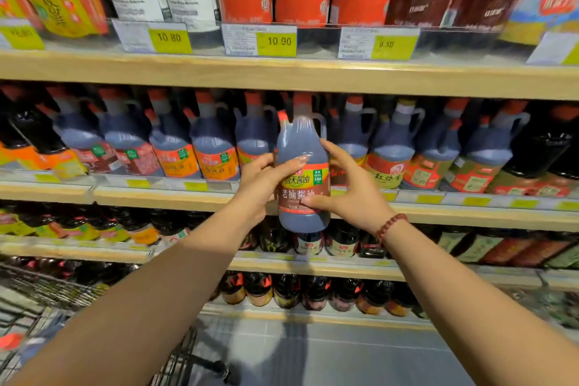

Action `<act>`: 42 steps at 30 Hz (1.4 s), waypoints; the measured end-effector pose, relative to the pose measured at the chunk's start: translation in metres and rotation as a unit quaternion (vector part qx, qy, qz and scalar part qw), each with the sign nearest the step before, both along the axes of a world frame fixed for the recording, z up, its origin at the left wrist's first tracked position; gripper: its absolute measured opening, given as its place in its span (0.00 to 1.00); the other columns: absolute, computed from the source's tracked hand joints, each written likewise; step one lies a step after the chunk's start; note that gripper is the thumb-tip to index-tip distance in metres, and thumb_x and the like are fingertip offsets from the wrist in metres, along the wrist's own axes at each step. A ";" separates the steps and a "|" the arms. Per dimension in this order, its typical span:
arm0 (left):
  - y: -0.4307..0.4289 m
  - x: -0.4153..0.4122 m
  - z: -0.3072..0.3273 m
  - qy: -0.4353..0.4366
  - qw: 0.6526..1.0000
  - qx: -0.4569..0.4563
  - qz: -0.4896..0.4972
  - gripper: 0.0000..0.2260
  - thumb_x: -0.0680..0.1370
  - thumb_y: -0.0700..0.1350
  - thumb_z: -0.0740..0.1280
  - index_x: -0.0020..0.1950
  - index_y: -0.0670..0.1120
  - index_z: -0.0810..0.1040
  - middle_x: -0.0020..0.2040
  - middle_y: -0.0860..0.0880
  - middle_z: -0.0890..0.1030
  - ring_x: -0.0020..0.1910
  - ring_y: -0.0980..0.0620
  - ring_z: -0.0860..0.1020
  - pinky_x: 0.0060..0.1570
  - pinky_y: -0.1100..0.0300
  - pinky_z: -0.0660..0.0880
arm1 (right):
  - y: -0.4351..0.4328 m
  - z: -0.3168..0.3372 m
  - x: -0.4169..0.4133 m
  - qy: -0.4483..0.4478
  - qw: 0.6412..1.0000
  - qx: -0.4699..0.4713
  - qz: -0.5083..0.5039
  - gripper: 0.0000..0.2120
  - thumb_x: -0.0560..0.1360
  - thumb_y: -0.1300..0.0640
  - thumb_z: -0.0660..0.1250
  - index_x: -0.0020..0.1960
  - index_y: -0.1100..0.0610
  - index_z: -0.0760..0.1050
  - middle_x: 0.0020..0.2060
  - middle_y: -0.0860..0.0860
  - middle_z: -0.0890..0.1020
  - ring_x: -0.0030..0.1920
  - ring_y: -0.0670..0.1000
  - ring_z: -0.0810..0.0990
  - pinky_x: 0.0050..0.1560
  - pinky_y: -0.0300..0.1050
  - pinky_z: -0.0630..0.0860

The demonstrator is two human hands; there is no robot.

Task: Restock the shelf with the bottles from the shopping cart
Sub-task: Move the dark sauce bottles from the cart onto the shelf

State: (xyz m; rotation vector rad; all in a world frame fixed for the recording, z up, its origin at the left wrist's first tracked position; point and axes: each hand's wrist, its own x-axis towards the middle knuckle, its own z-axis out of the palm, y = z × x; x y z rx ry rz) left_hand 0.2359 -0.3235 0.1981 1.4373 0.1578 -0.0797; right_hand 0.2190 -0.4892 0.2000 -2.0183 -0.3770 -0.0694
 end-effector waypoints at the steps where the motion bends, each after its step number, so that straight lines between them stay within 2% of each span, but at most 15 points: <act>1: 0.001 0.005 0.003 -0.007 1.000 0.011 -0.005 0.17 0.68 0.48 0.76 0.53 0.44 0.80 0.46 0.46 0.85 0.42 0.53 0.84 0.34 0.64 0.77 | 0.002 0.000 0.003 -0.002 1.000 0.011 -0.004 0.44 0.63 0.58 0.78 0.73 0.49 0.60 0.58 0.41 0.74 0.50 0.25 0.72 0.45 0.21 0.70; 5: 0.002 0.026 0.007 -0.030 0.999 0.018 -0.006 0.18 0.68 0.43 0.76 0.55 0.41 0.77 0.47 0.45 0.84 0.42 0.51 0.84 0.36 0.63 0.79 | 0.008 0.000 0.019 -0.016 0.999 0.024 -0.024 0.43 0.64 0.63 0.77 0.73 0.53 0.59 0.58 0.44 0.73 0.48 0.22 0.71 0.42 0.19 0.68; 8: 0.001 0.040 0.009 -0.042 0.999 0.021 -0.013 0.21 0.68 0.42 0.76 0.57 0.41 0.74 0.48 0.44 0.84 0.44 0.50 0.84 0.40 0.60 0.80 | 0.008 -0.002 0.032 -0.035 0.998 0.008 -0.051 0.43 0.64 0.63 0.77 0.73 0.53 0.58 0.58 0.45 0.72 0.51 0.33 0.72 0.44 0.18 0.68; 10: 0.000 0.048 0.012 -0.050 0.998 0.028 -0.013 0.19 0.67 0.42 0.77 0.54 0.44 0.74 0.48 0.45 0.84 0.45 0.51 0.84 0.41 0.60 0.80 | 0.007 -0.003 0.041 -0.043 0.997 -0.003 -0.060 0.43 0.65 0.61 0.77 0.73 0.54 0.57 0.60 0.45 0.71 0.57 0.40 0.71 0.49 0.19 0.68; 11: -0.001 0.052 0.014 -0.055 0.998 0.034 -0.011 0.17 0.67 0.41 0.77 0.51 0.46 0.74 0.46 0.46 0.84 0.43 0.53 0.84 0.39 0.62 0.80 | 0.007 -0.003 0.045 -0.047 0.997 -0.011 -0.064 0.43 0.65 0.59 0.77 0.73 0.54 0.57 0.62 0.47 0.71 0.60 0.43 0.71 0.54 0.24 0.70; 13: -0.002 0.062 0.016 -0.071 0.996 0.053 -0.017 0.17 0.67 0.41 0.77 0.51 0.45 0.75 0.46 0.45 0.84 0.41 0.55 0.84 0.37 0.64 0.79 | 0.005 -0.006 0.054 -0.057 0.995 -0.031 -0.075 0.43 0.65 0.56 0.77 0.73 0.55 0.57 0.67 0.51 0.70 0.64 0.48 0.72 0.62 0.40 0.73; 15: 0.001 0.069 0.019 -0.088 0.993 0.077 -0.034 0.22 0.66 0.41 0.77 0.58 0.41 0.76 0.50 0.44 0.84 0.45 0.53 0.84 0.39 0.64 0.79 | 0.006 -0.007 0.060 -0.064 0.994 -0.040 -0.082 0.43 0.65 0.53 0.77 0.73 0.54 0.57 0.65 0.54 0.71 0.62 0.50 0.74 0.61 0.47 0.75; 17: 0.008 0.074 0.022 -0.095 0.986 0.125 -0.049 0.23 0.66 0.43 0.78 0.59 0.43 0.77 0.51 0.47 0.83 0.48 0.54 0.83 0.42 0.63 0.79 | 0.008 -0.008 0.062 -0.080 0.991 -0.054 -0.092 0.43 0.66 0.53 0.77 0.73 0.53 0.57 0.64 0.54 0.71 0.61 0.50 0.74 0.59 0.45 0.75; 21: 0.022 0.076 0.020 -0.103 0.976 0.177 -0.076 0.20 0.62 0.45 0.80 0.52 0.46 0.81 0.48 0.51 0.84 0.48 0.56 0.83 0.47 0.59 0.80 | 0.015 -0.017 0.063 -0.109 0.985 -0.091 -0.096 0.42 0.67 0.56 0.76 0.74 0.54 0.56 0.64 0.55 0.68 0.63 0.49 0.70 0.60 0.36 0.67; 25: 0.022 0.071 0.012 -0.155 0.968 0.194 -0.047 0.19 0.65 0.39 0.78 0.54 0.41 0.80 0.49 0.50 0.83 0.44 0.65 0.81 0.46 0.69 0.77 | 0.022 -0.029 0.071 -0.119 0.984 -0.095 -0.097 0.41 0.67 0.57 0.75 0.73 0.56 0.56 0.65 0.57 0.67 0.67 0.54 0.67 0.65 0.44 0.67; 28: 0.021 0.070 0.003 -0.190 0.962 0.194 -0.020 0.22 0.65 0.39 0.78 0.57 0.38 0.79 0.52 0.48 0.83 0.52 0.61 0.81 0.52 0.65 0.77 | 0.025 -0.038 0.076 -0.133 0.980 -0.116 -0.098 0.40 0.68 0.58 0.74 0.73 0.59 0.55 0.65 0.58 0.66 0.67 0.55 0.65 0.63 0.36 0.59; 33: 0.016 0.062 -0.017 -0.217 0.960 0.178 0.019 0.24 0.67 0.41 0.77 0.61 0.40 0.78 0.56 0.49 0.82 0.57 0.56 0.79 0.59 0.57 0.76 | 0.026 -0.049 0.076 -0.163 0.973 -0.130 -0.099 0.39 0.69 0.59 0.73 0.73 0.60 0.55 0.63 0.60 0.67 0.67 0.57 0.65 0.63 0.36 0.57; 36: 0.012 0.059 -0.024 -0.223 0.959 0.171 0.030 0.24 0.66 0.41 0.77 0.61 0.43 0.78 0.56 0.50 0.82 0.58 0.55 0.79 0.61 0.53 0.75 | 0.028 -0.053 0.075 -0.180 0.970 -0.131 -0.100 0.40 0.69 0.60 0.73 0.74 0.61 0.54 0.62 0.61 0.67 0.65 0.59 0.66 0.64 0.38 0.59; 39: 0.011 0.057 -0.028 -0.213 0.963 0.160 0.038 0.22 0.66 0.41 0.77 0.59 0.47 0.78 0.55 0.52 0.82 0.58 0.56 0.78 0.60 0.58 0.75 | 0.030 -0.056 0.074 -0.184 0.968 -0.132 -0.105 0.41 0.69 0.60 0.73 0.74 0.61 0.53 0.62 0.63 0.67 0.65 0.60 0.67 0.66 0.48 0.65; 42: 0.008 0.058 -0.030 -0.223 0.958 0.174 0.048 0.21 0.67 0.43 0.77 0.58 0.44 0.78 0.56 0.49 0.81 0.56 0.57 0.78 0.55 0.65 0.75 | 0.031 -0.057 0.074 -0.176 0.971 -0.126 -0.104 0.40 0.70 0.62 0.72 0.75 0.60 0.52 0.66 0.63 0.63 0.68 0.60 0.64 0.67 0.42 0.61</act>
